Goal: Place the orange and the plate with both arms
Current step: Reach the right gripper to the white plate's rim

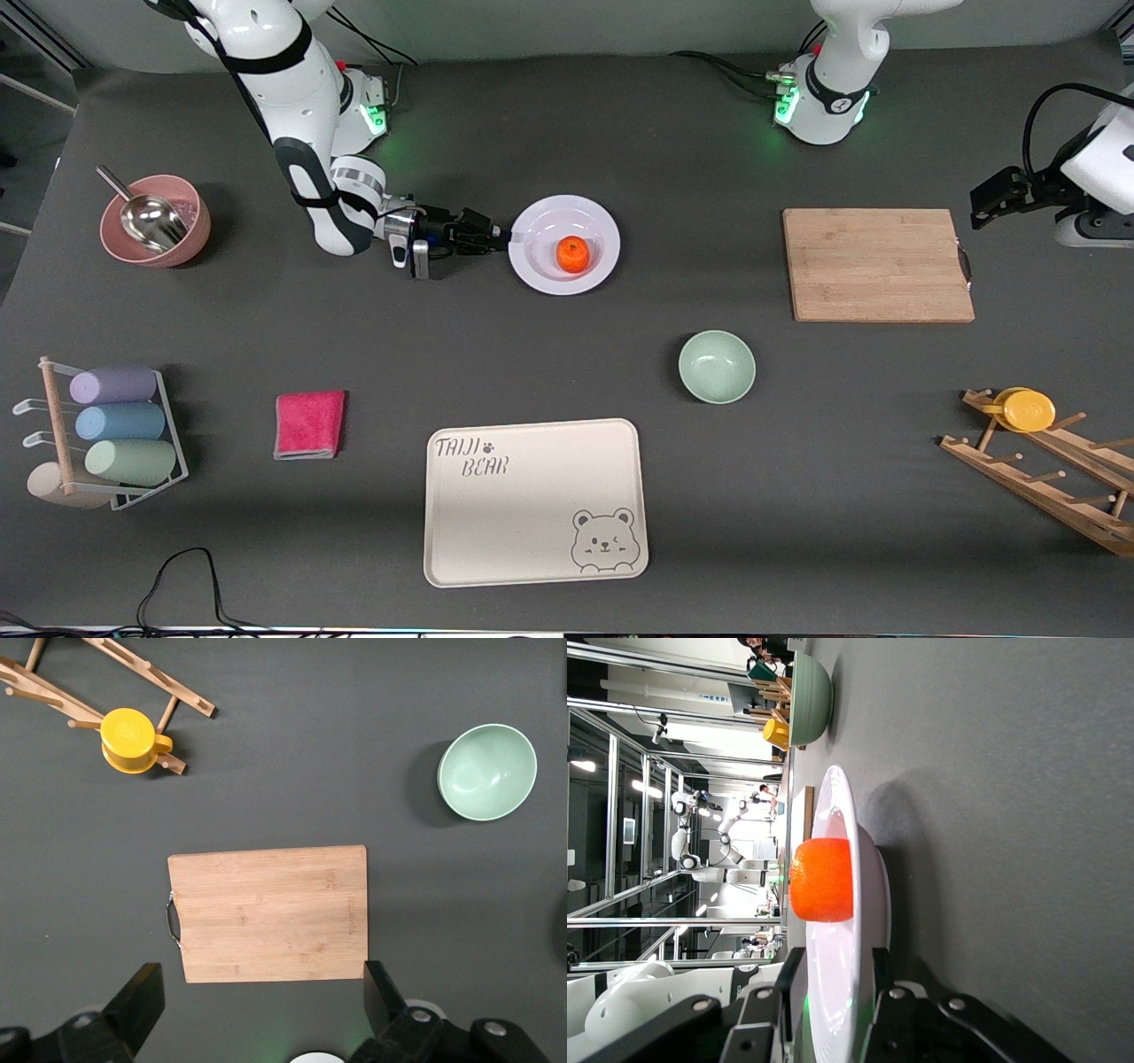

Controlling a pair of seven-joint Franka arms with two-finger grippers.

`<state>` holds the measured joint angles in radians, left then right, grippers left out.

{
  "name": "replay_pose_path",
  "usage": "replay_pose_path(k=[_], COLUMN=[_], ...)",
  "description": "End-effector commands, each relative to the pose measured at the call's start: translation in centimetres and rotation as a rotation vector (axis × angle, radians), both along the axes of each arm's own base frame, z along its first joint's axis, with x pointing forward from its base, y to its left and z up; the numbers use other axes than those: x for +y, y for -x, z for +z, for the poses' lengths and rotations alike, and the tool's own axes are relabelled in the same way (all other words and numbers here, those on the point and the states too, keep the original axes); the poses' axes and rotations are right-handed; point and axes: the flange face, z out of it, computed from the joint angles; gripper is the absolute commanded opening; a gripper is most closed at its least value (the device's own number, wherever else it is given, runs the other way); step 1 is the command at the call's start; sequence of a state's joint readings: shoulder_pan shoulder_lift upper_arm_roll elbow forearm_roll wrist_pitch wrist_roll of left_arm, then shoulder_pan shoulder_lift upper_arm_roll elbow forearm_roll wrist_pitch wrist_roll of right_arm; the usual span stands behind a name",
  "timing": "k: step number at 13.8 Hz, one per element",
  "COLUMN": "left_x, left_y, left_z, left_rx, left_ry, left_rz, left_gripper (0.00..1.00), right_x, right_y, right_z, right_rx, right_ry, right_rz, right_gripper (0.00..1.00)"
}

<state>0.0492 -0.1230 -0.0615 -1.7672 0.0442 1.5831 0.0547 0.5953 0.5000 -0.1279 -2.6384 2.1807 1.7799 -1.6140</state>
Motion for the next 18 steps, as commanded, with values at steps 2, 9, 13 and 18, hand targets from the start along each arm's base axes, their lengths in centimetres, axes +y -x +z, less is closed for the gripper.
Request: replay_pose_path(k=[2,9,13,18], left_x=[0.3,0.2,0.2,0.4], left_y=[-0.2,-0.1,-0.1,-0.1], left_z=[0.5,0.5,0.5,0.5], left_rx=[0.008,0.011,0.011,0.011], left_ry=[-0.006,0.000,0.000,0.001], left_rz=[-0.011,-0.007,-0.009,-0.006], left_gripper=[1.00,1.00,1.00,1.00], right_x=[2.3,2.8,3.5,3.5], right_y=[0.0,-0.7,-3.4,-6.2], right_z=[-0.5,0.3,5.4,12.8], right_rx=[-0.017,-0.023,0.021,0.111], right_ry=[-0.003,-0.016,-0.117,-0.198], right_rz=[-0.022,-0.029,-0.071,-0.048], right_gripper=[0.31,0.00,0.00,0.00])
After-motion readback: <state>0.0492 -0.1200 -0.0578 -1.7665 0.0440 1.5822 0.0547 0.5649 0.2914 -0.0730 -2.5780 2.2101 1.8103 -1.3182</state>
